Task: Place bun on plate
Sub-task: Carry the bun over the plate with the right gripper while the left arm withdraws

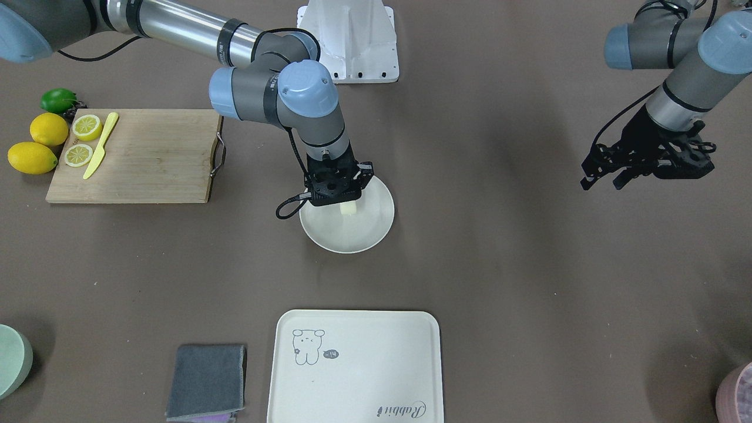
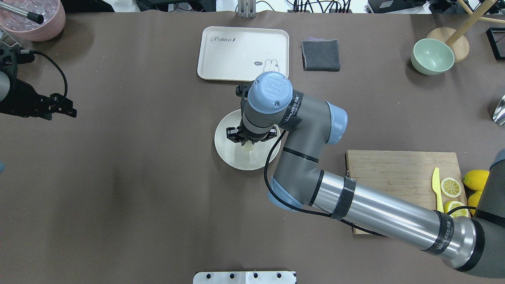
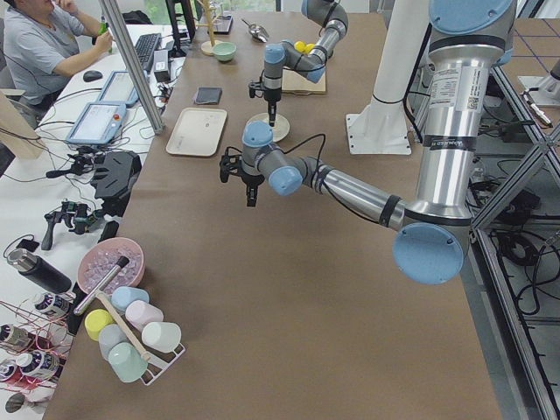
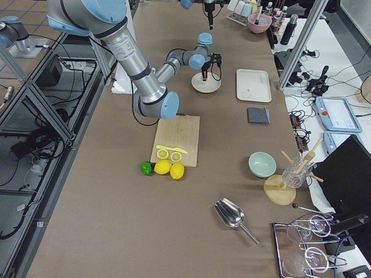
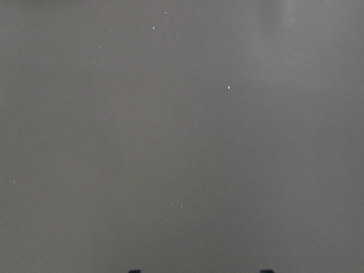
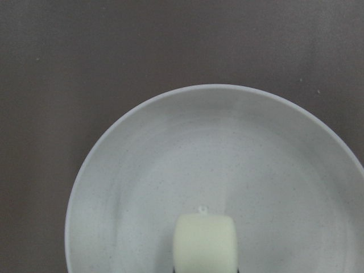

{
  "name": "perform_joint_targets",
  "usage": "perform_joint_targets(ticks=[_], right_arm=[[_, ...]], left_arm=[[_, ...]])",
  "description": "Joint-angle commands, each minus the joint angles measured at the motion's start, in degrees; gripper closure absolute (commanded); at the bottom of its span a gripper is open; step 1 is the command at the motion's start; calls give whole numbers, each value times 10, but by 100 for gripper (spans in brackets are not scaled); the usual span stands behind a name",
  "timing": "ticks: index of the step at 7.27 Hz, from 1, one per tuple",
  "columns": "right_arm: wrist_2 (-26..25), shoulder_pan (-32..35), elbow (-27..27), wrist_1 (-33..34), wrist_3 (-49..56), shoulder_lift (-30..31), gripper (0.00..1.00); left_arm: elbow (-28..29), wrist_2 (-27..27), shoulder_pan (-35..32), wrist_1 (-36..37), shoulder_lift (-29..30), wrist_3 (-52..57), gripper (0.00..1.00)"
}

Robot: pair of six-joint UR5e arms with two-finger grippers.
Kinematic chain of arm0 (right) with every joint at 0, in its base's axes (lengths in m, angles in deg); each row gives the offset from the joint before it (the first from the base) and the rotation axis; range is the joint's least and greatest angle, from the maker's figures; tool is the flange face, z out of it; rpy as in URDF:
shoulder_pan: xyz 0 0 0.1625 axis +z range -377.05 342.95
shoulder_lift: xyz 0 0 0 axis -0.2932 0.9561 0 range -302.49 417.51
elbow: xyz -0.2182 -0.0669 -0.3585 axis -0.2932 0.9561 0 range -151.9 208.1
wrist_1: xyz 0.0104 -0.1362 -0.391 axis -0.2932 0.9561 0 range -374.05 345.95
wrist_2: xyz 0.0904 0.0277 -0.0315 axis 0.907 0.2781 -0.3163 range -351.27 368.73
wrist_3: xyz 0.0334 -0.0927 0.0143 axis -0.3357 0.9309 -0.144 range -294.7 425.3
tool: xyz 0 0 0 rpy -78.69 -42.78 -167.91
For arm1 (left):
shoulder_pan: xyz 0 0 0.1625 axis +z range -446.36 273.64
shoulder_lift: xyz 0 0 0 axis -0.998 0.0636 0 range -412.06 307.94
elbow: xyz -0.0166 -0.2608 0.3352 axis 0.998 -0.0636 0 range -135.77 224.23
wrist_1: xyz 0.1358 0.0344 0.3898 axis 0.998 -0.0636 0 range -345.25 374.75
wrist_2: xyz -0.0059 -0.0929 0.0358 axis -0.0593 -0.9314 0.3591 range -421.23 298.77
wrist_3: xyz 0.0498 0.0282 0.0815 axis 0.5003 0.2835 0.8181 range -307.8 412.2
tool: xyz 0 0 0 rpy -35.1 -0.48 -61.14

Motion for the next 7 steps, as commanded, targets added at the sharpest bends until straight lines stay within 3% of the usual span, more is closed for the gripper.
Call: perform_joint_targets(ticks=[1,3,5,7], right_arm=[[-4,-5,6,-3,-1,0,65],[-3,-5,14,-4,-1,1,56],[-3,-7,14,-5,0,3,33],[1,0,6,-5,3,3,0]], left_arm=[[1,2,0,0,-1,-1,22],[0,-2,0,0,-1,0,22],[2,1,0,0,0,-1,21],[2,-5,-10,4,4,0,21]])
